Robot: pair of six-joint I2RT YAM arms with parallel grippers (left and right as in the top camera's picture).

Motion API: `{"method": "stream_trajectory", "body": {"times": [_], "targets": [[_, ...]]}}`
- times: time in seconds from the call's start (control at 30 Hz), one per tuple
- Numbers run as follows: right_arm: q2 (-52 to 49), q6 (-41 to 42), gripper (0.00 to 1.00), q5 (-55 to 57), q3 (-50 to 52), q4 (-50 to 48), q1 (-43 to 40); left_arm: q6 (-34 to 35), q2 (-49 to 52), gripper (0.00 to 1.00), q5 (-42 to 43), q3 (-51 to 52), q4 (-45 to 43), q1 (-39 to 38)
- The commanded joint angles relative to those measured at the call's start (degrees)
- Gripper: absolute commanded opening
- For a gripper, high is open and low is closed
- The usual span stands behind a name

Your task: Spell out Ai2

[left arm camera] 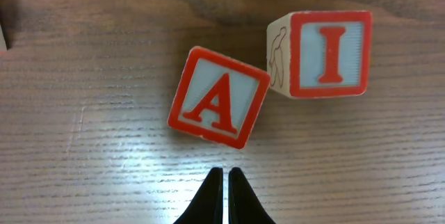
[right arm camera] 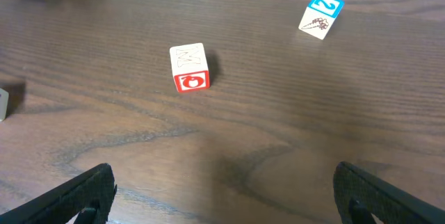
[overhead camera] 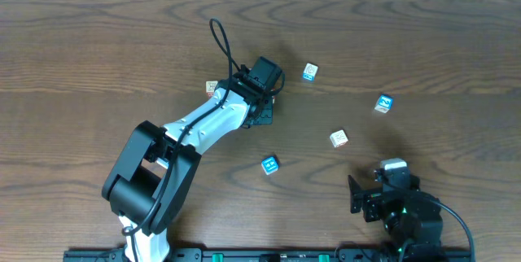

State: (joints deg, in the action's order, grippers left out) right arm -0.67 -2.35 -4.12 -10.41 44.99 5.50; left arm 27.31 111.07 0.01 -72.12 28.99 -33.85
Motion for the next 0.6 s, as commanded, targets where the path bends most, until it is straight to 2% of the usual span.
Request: {"method": "stream_trajectory", "body": {"times": [0.0,0.57], "targets": [[0.3,0.0,0.99,-0.2,0.5,0.0,-0.3,-0.3,-0.2,0.06,-0.6,0.1,-0.9,0.2],[0.3,0.0,0.99,-0.2,0.5,0.0,-0.3,-2.9,1.2,0.06,-1.9,0.1,-5.0,2.5]]}}
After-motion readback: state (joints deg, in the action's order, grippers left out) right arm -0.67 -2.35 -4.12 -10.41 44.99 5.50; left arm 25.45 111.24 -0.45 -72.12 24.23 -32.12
